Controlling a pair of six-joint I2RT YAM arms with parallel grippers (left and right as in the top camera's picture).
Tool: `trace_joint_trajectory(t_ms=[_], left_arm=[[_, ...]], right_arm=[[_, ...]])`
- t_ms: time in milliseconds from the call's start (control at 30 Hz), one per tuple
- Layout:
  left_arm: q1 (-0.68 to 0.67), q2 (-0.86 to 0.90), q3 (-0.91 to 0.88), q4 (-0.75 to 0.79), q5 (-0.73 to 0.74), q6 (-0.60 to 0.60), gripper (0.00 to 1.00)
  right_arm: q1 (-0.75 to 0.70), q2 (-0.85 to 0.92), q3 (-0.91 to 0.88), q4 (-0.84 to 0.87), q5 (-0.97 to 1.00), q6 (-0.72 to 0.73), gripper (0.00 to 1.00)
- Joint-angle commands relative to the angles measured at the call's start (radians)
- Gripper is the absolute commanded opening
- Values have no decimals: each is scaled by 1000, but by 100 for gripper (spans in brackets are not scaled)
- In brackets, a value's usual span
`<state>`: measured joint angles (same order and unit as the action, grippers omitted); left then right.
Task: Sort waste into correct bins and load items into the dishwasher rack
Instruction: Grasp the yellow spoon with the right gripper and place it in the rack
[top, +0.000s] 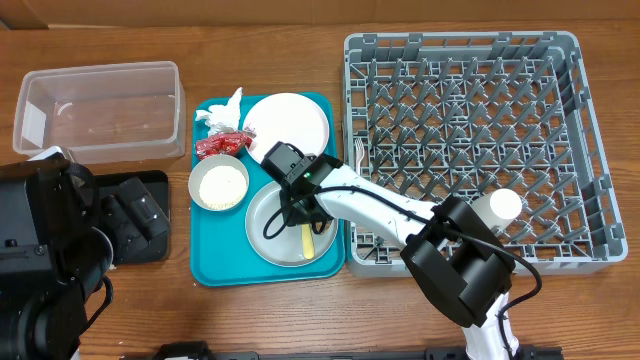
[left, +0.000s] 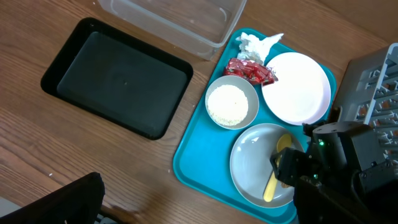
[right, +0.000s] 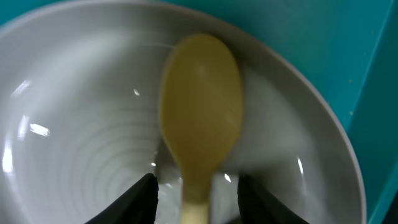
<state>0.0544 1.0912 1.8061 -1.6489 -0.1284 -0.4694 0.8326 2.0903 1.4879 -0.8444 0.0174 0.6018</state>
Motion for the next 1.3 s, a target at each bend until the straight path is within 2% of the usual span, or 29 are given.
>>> trace_joint_trajectory(t_ms=[0, 100, 267, 400, 567, 800, 1000, 1267], left_arm=[[7, 0, 2, 4, -10, -10, 100], [7, 0, 2, 4, -10, -10, 100], [7, 0, 2, 4, -10, -10, 100], [7, 0, 2, 4, -10, -10, 100], [7, 0, 2, 4, -10, -10, 100], [7, 0, 2, 4, -10, -10, 100], [7, 0, 2, 4, -10, -10, 100], [7, 0, 2, 4, -10, -10, 100]], right_arm=[[-2, -1, -9, 13, -13, 21, 42], [-1, -1, -9, 12, -13, 21, 36], [4, -1, -8, 10, -12, 21, 18], [3, -2, 23, -19, 5, 21, 12], [2, -58, 146, -120, 41, -4, 11], [-24, -194, 227, -147, 48, -64, 11], [-163, -309, 238, -201, 60, -156, 11], [-327, -294, 193, -223, 56, -246, 11]])
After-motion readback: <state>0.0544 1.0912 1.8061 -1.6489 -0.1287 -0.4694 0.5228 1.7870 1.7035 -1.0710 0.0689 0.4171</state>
